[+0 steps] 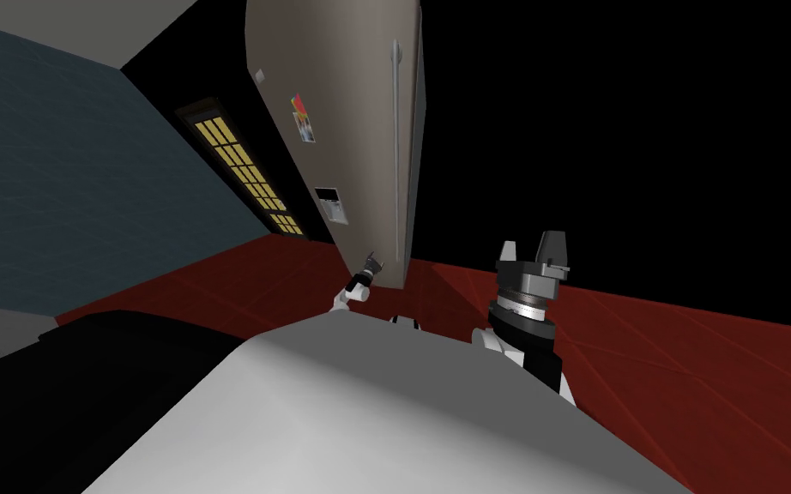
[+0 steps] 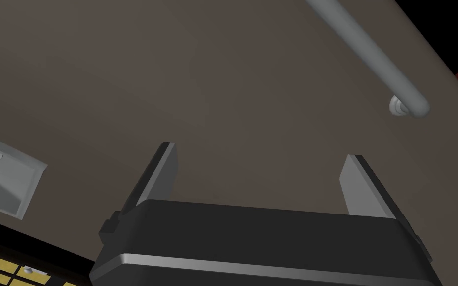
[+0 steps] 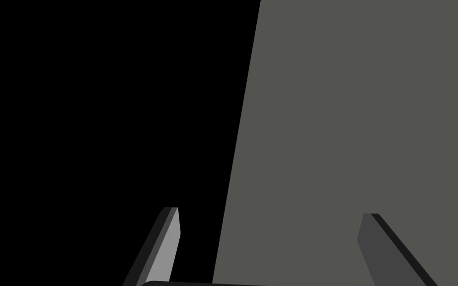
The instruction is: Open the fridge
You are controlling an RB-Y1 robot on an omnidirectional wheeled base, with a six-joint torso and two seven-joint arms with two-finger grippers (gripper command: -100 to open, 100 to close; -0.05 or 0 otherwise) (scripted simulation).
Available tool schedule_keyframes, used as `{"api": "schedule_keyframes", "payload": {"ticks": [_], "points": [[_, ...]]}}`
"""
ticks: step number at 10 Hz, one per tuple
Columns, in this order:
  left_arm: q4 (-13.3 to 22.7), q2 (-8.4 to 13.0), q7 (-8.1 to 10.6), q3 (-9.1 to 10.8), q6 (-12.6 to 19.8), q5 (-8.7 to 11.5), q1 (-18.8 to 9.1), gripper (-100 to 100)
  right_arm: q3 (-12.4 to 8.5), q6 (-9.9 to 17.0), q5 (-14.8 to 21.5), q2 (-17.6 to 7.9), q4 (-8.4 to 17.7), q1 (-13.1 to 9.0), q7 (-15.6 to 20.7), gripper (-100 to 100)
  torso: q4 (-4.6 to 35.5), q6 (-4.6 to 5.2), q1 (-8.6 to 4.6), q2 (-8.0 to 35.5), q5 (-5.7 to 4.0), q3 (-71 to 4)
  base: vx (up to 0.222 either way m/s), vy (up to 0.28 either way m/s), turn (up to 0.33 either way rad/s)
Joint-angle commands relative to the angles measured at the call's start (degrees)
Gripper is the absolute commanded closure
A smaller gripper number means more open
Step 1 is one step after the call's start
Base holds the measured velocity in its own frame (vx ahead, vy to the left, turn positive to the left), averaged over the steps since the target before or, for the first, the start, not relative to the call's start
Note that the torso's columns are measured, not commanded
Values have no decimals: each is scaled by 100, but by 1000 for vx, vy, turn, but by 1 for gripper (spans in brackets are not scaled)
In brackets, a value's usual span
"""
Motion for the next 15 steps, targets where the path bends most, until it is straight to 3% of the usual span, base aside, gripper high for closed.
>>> {"api": "schedule_keyframes", "payload": {"ticks": [1,13,15], "points": [[-109,-4,7,95,278,88,-118,-100,0,0,0,0,0,0,0,0,-1,0,0,-6,0,-4,97,-73,24],[-558,20,79,537,1557,513,-730,-100,0,0,0,0,0,0,0,0,-4,0,-5,-15,-1,-10,111,-81,24],[-570,5,70,528,1519,486,-691,-100,0,0,0,0,0,-1,0,0,-3,-1,17,-5,5,-5,36,-29,2]]}}
